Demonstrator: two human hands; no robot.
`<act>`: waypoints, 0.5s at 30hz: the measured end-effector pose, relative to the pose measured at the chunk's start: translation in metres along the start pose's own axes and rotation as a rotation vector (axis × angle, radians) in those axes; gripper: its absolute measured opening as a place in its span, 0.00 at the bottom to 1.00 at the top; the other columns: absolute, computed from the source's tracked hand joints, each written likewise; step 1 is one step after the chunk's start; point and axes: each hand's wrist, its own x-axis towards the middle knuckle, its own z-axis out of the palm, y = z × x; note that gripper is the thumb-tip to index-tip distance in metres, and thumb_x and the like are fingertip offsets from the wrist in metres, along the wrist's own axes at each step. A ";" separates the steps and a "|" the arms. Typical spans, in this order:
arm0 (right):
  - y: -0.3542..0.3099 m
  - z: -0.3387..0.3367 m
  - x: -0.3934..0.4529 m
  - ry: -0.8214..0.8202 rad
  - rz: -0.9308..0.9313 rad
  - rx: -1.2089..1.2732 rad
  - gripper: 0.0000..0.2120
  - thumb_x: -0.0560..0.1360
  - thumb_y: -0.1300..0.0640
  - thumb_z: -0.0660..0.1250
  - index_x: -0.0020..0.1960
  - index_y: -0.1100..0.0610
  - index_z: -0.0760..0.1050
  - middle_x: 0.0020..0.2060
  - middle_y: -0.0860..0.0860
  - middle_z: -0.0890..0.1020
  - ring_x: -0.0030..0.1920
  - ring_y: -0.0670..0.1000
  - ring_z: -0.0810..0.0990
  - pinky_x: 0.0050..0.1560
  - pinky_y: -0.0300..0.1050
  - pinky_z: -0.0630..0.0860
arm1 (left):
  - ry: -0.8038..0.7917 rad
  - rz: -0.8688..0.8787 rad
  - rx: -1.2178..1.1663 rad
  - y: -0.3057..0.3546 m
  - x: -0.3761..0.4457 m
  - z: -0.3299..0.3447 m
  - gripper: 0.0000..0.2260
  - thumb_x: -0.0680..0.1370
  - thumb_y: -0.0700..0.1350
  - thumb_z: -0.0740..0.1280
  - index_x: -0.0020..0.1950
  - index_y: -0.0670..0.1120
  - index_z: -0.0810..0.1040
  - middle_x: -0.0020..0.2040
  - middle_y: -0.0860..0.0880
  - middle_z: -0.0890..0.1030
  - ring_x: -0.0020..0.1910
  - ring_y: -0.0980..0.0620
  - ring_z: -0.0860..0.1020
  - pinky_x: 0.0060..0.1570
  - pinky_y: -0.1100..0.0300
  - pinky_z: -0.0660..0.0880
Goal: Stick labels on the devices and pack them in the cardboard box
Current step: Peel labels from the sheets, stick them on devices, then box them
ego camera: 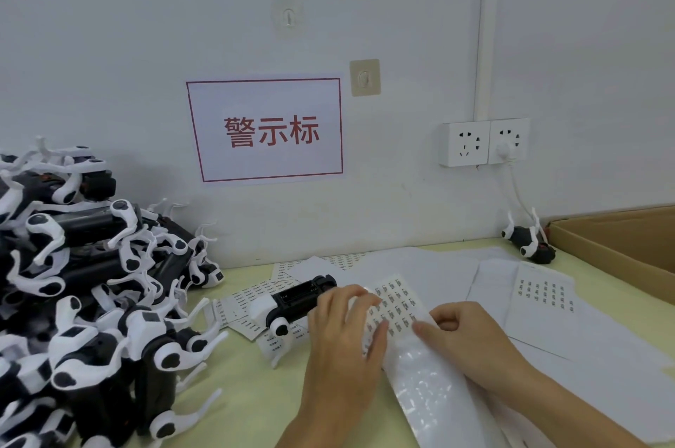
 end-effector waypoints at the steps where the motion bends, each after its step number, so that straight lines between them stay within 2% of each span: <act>1: 0.000 0.002 0.000 0.022 0.002 0.035 0.09 0.76 0.53 0.71 0.40 0.56 0.84 0.35 0.47 0.87 0.36 0.46 0.86 0.38 0.38 0.77 | -0.033 0.024 -0.009 0.003 0.000 0.001 0.10 0.79 0.52 0.63 0.57 0.51 0.78 0.57 0.57 0.74 0.60 0.59 0.69 0.61 0.67 0.64; 3: 0.000 0.006 -0.002 0.030 -0.008 0.128 0.10 0.76 0.54 0.71 0.38 0.56 0.84 0.35 0.51 0.87 0.36 0.48 0.85 0.39 0.40 0.76 | -0.107 0.051 -0.038 0.007 -0.002 0.003 0.11 0.79 0.51 0.63 0.56 0.48 0.80 0.56 0.56 0.75 0.59 0.58 0.71 0.60 0.64 0.67; 6: -0.001 0.010 -0.003 -0.013 -0.049 0.219 0.10 0.77 0.55 0.70 0.40 0.59 0.84 0.39 0.60 0.85 0.37 0.50 0.81 0.43 0.44 0.75 | -0.152 0.086 -0.048 0.008 -0.002 0.005 0.08 0.80 0.47 0.65 0.55 0.46 0.81 0.54 0.54 0.77 0.56 0.58 0.72 0.59 0.66 0.68; 10: -0.001 0.012 -0.004 -0.054 -0.087 0.275 0.09 0.78 0.60 0.69 0.41 0.56 0.86 0.40 0.54 0.87 0.41 0.50 0.85 0.45 0.41 0.76 | -0.129 0.003 -0.125 0.008 0.001 0.003 0.05 0.80 0.41 0.67 0.53 0.44 0.81 0.52 0.54 0.77 0.53 0.62 0.72 0.55 0.71 0.68; 13: 0.001 0.015 -0.004 -0.026 -0.133 0.227 0.13 0.77 0.62 0.69 0.35 0.53 0.84 0.33 0.48 0.84 0.35 0.44 0.80 0.38 0.33 0.73 | -0.150 -0.034 -0.163 0.009 0.000 0.003 0.05 0.81 0.42 0.66 0.53 0.45 0.81 0.51 0.56 0.76 0.53 0.64 0.71 0.54 0.73 0.68; 15: 0.002 0.018 -0.004 -0.013 -0.163 0.186 0.15 0.76 0.63 0.69 0.32 0.52 0.82 0.30 0.46 0.81 0.32 0.42 0.77 0.35 0.31 0.70 | -0.160 -0.035 -0.169 0.008 0.000 0.003 0.05 0.81 0.43 0.66 0.53 0.45 0.81 0.50 0.55 0.77 0.52 0.63 0.73 0.53 0.71 0.69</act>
